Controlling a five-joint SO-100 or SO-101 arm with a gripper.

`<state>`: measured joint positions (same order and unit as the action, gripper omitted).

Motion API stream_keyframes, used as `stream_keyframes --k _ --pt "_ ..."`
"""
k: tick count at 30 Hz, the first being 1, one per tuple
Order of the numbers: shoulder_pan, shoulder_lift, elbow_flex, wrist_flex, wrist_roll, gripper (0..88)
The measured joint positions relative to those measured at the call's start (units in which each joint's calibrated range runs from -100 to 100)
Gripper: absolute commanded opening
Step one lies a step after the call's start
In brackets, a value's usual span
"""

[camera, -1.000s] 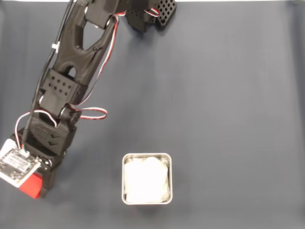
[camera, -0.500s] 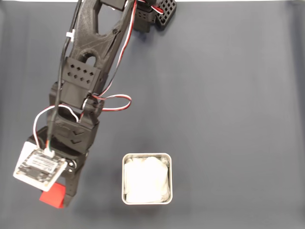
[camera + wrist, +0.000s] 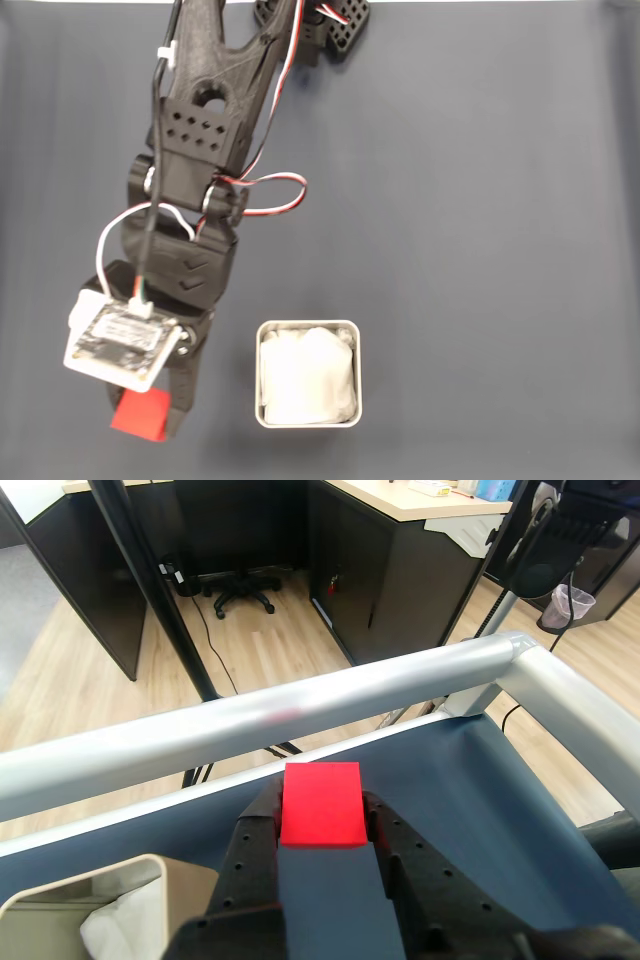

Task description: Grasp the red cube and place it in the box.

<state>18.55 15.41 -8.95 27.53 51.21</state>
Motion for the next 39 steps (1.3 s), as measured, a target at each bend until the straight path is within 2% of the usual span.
stream_keyframes --k 22,39 --pt "-9.64 -16.76 20.25 -0.24 1.37 1.4" --pt "-14.69 -22.93 26.94 -2.15 1.56 1.4"
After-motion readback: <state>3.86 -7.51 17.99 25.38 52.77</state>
